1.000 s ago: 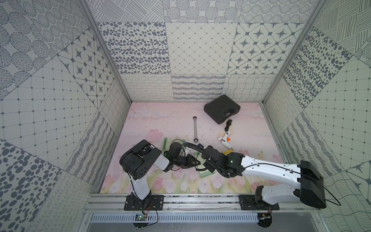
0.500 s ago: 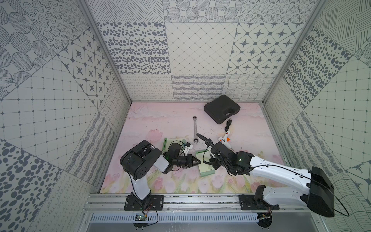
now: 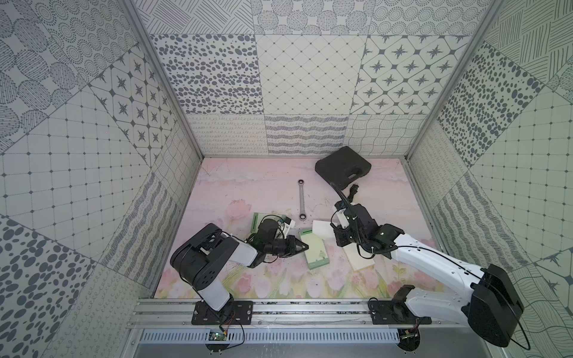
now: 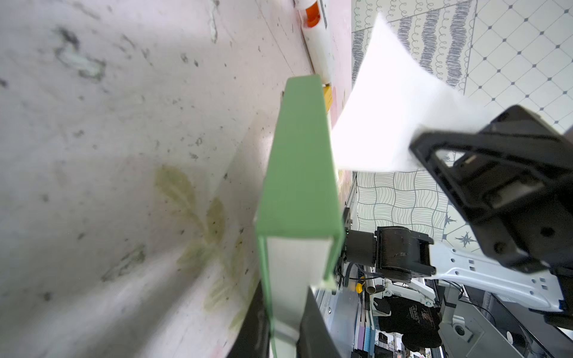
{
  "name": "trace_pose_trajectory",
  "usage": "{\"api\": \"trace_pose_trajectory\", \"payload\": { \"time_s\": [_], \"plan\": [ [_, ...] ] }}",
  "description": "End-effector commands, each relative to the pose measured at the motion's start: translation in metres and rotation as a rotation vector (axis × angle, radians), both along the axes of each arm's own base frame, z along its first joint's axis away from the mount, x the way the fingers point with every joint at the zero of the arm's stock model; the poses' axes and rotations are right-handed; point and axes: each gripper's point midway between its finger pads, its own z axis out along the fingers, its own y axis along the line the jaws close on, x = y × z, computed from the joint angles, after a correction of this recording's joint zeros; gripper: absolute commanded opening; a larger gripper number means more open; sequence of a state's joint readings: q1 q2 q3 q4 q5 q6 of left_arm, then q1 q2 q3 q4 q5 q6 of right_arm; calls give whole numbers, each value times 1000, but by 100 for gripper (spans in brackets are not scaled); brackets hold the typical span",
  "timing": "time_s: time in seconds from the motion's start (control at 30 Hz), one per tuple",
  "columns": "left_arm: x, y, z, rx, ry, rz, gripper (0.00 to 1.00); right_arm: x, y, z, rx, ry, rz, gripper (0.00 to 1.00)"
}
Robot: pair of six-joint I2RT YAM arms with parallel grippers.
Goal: Tear off pages from different memo pads
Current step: Pick up the memo pad from the center of the board, then place the paper at the center of the board.
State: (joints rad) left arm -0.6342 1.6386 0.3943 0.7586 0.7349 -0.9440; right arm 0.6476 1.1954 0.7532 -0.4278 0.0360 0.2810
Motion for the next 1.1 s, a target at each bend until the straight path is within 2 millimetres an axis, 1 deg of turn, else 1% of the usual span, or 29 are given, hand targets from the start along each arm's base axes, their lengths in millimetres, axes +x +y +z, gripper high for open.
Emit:
{"api": "trace_pose_trajectory", "payload": {
  "time_s": [0.0, 0.13, 0.23, 0.3, 0.37, 0.4, 0.47, 0.6, 0.7, 0.87, 0.93, 1.07],
  "plan": [
    [-4, 9, -8, 71, 9, 17, 0, 26, -27, 16, 34, -70, -101, 0],
    [-2, 10, -2, 91, -10, 14, 0, 49, -70, 41, 95, -154, -249, 0],
    [7, 7, 10, 85, -40, 24, 0, 60, -100, 55, 108, -220, -358, 0],
    [17, 6, 18, 104, -59, 42, 0, 66, -122, 59, 54, -255, -429, 0],
    [29, 7, 30, 122, -89, 64, 0, 71, -136, 62, 0, -266, -455, 0],
    [37, 7, 39, 121, -114, 72, 0, 74, -142, 63, -38, -277, -461, 0],
    [50, 10, 54, 139, -147, 105, 0, 81, -144, 65, -101, -299, -421, 0],
    [75, 16, 75, 153, -166, 136, 0, 96, -151, 68, -234, -384, -361, 0],
    [93, 9, 90, 138, -169, 115, 0, 110, -162, 65, -329, -424, -352, 0],
    [123, -3, 101, 167, -191, 90, 0, 135, -175, 39, -575, -427, -211, 0],
    [134, -3, 101, 183, -189, 94, 0, 145, -186, 30, -643, -410, -198, 0],
    [155, -5, 95, 206, -172, 89, 0, 164, -208, 12, -677, -324, -193, 0]
  ]
}}
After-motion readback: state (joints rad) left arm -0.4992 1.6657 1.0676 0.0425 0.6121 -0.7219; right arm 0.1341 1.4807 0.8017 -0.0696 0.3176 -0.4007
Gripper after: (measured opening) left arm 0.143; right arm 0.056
